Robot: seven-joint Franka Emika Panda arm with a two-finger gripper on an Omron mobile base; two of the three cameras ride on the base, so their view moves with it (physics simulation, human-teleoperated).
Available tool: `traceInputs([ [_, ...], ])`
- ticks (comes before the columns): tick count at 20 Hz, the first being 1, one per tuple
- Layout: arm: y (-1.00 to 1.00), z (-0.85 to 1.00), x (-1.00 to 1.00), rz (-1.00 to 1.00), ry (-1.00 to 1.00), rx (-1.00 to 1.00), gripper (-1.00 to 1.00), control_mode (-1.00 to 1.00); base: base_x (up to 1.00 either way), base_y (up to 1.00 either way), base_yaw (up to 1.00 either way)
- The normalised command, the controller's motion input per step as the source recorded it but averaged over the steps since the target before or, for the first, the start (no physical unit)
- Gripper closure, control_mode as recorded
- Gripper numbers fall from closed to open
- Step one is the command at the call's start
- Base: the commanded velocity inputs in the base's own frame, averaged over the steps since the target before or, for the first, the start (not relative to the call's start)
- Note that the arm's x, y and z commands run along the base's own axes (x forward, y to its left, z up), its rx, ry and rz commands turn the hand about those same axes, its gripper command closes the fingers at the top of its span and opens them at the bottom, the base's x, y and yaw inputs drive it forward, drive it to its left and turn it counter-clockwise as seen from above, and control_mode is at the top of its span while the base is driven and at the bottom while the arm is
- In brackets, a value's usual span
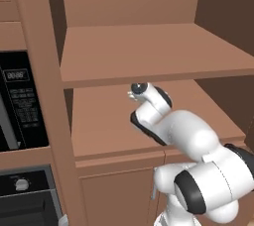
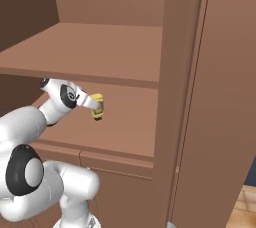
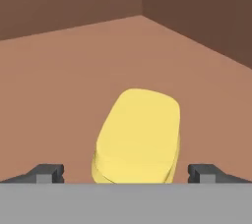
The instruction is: Move the hot dog bun to the plate on the dining table and place the condiment next to that plate. Then navigate to the fridge and take the sausage and place it on the plate as well.
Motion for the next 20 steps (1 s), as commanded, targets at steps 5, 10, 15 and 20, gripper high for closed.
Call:
traceInputs([
  [5,-0.13,-0.12,0.15,0.0,0.07,0.09,1.0,-1.0,0.0,0.0,0.0],
  [10,-0.06,-0.11,0.13,0.0,0.07,0.04,1.0,-1.0,0.0,0.0,0.0],
  [15,0.0,-0.03,0.01,0.0,0.02,0.0,1.0,-1.0,0.0,0.0,0.0],
  [20,0.0,0.0,0.0,0.0,0.0,0.0,1.0,-1.0,0.0,0.0,0.0],
])
